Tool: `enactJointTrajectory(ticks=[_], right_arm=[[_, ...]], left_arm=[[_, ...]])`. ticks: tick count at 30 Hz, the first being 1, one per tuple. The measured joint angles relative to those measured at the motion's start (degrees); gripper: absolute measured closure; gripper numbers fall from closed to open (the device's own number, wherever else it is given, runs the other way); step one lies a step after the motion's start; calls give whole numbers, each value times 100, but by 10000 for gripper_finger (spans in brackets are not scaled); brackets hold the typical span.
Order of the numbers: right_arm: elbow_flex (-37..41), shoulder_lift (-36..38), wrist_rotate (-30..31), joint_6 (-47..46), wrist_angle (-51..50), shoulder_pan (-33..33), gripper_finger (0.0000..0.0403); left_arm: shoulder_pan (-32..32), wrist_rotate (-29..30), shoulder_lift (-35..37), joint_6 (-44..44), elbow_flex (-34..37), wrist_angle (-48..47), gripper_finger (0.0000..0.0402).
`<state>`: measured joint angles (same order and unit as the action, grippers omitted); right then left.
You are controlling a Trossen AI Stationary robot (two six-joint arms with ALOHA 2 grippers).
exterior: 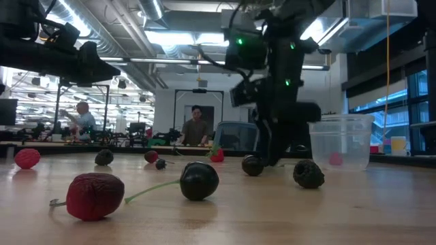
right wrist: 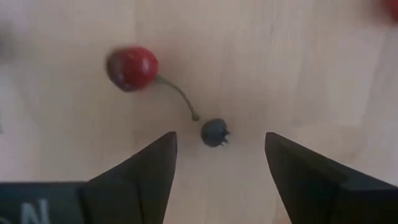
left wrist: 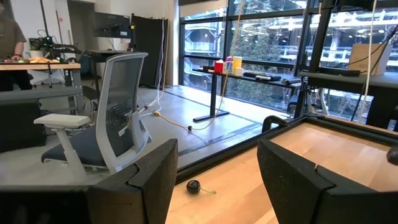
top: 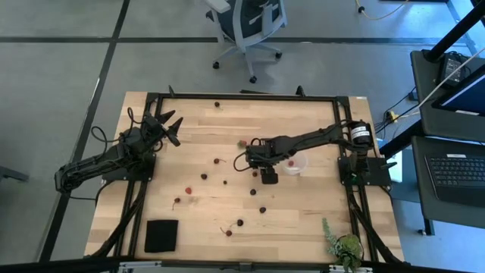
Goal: Pick and placing Produce into tupperware
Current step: Put the blueberry into the transparent bucket
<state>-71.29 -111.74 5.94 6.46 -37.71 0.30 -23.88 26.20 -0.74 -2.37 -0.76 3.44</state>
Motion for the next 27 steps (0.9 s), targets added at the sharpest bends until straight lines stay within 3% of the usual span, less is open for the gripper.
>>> enactJointTrajectory(ticks=[6, 19, 27], right_arm=[[206, 31, -5, -1, 291, -3, 165], [197, 15, -53, 162, 339, -11, 241], [202, 4, -25, 159, 561, -7, 248]], left_arm=[[0, -1, 1, 0, 1, 0, 188], [0, 0, 1, 0, -1, 0, 188], [0, 0, 0, 0, -1, 0, 188]])
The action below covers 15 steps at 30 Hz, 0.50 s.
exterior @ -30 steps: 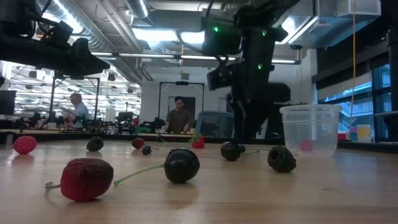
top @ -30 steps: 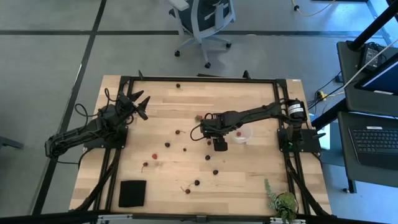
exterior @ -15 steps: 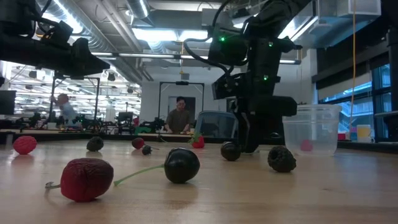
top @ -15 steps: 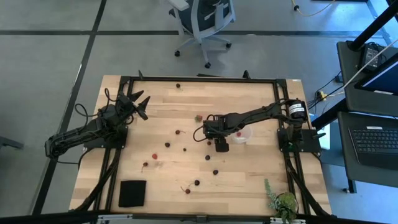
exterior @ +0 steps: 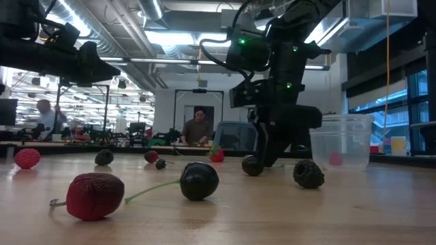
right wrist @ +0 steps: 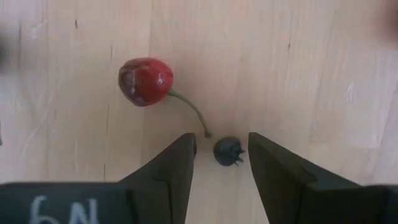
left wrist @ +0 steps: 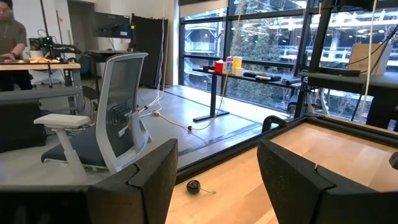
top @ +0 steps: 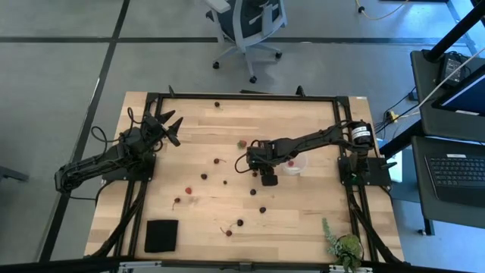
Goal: Pick and placing Produce into tupperware
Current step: Put the blueberry into the transparent bucket
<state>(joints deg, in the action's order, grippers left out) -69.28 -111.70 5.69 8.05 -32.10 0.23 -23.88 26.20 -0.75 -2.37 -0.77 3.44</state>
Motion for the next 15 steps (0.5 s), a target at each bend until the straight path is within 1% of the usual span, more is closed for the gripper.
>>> enactJointTrajectory(ticks=[3, 6, 9, 15], right_arm=[[0, 0, 5, -25, -20, 0, 250], [-3, 0, 0, -71, -54, 0, 262], [-4, -2, -13, -177, -83, 0, 284], [-9, -2, -22, -179, -107, -2, 341]], left_arm=[[0, 0, 1, 0, 1, 1, 188], [0, 0, 1, 0, 1, 0, 188], [0, -2, 0, 0, 0, 0, 188], [0, -1, 0, 0, -1, 0, 188]])
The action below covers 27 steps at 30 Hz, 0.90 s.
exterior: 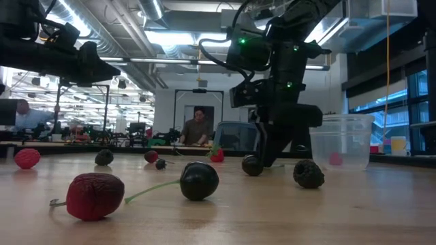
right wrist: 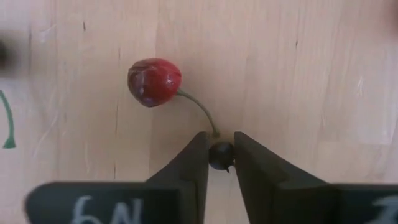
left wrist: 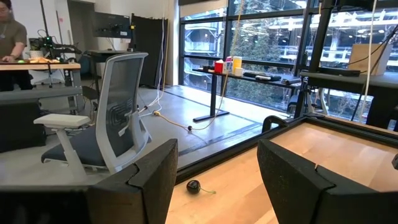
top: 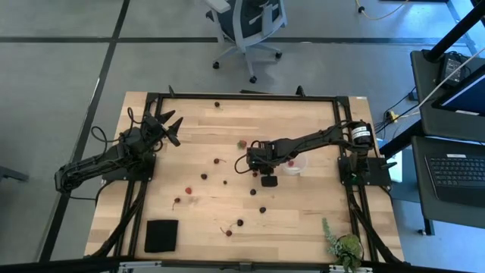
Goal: Pick and placing Produce into tupperware
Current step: Put the blueberry into the transparent bucket
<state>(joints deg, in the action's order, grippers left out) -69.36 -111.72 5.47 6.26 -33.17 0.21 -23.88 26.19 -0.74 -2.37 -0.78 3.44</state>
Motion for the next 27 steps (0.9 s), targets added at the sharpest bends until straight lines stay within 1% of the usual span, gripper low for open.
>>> enactJointTrajectory(ticks=[3, 9, 13, 18, 27], right_arm=[[-4, 0, 40, 0, -2, 0, 359], [-4, 0, 48, -155, -24, 2, 352], [-65, 7, 91, -164, -201, 3, 358], [-498, -4, 141, -194, -898, 18, 361], [-1759, 4, 287, -486, -2889, -27, 364]], left_arm=[[0, 1, 1, 0, 0, 0, 188], [0, 0, 0, 0, 2, 1, 188], [0, 1, 1, 0, 2, 0, 188], [0, 1, 1, 0, 0, 0, 188], [0, 8, 0, 0, 0, 0, 188]])
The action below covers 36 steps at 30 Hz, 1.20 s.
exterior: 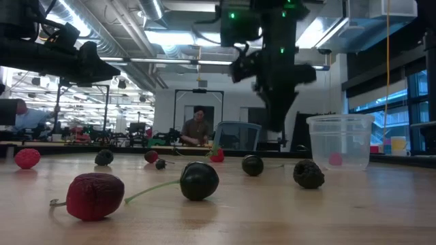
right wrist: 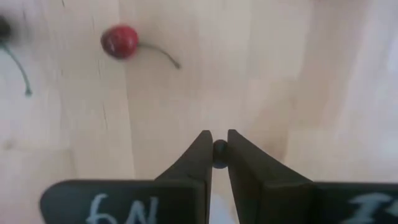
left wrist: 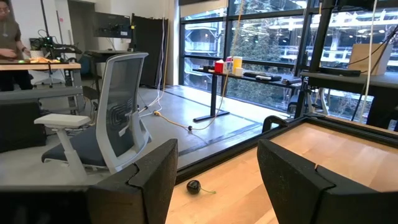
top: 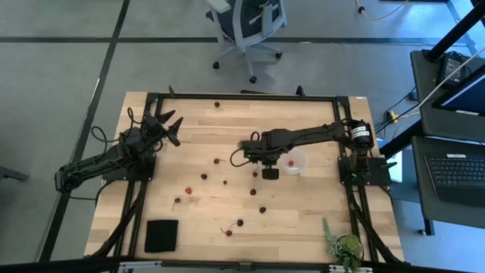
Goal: Pick and placing Produce into tupperware
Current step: Put the blueberry into the transparent bucket, then put the red cherry into the transparent bucket
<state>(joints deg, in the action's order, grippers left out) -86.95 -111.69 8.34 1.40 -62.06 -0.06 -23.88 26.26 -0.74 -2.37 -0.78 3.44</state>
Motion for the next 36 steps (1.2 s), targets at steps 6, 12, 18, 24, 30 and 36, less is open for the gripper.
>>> enactJointTrajectory(ticks=[6, 12, 18, 24, 30, 36], right_arm=[[30, 600, -28, -401, -577, -257, 375], [683, 1635, -28, -1189, -509, -442, 399], [1716, 2253, 106, -1889, -452, -449, 396], [2530, 2564, 105, -2216, -29, -449, 395], [2546, 2597, 121, -2215, 7, -445, 395], [2340, 2597, 125, -2204, 2, -445, 393]], left_arm=[[0, 2, -1, 2, 0, 2, 188], [0, 4, -1, 0, 1, 0, 188], [0, 4, -1, 0, 2, -2, 188], [0, 7, -1, 0, 0, -2, 188], [0, 7, 0, 0, 2, -1, 188], [0, 9, 1, 0, 2, -2, 188]])
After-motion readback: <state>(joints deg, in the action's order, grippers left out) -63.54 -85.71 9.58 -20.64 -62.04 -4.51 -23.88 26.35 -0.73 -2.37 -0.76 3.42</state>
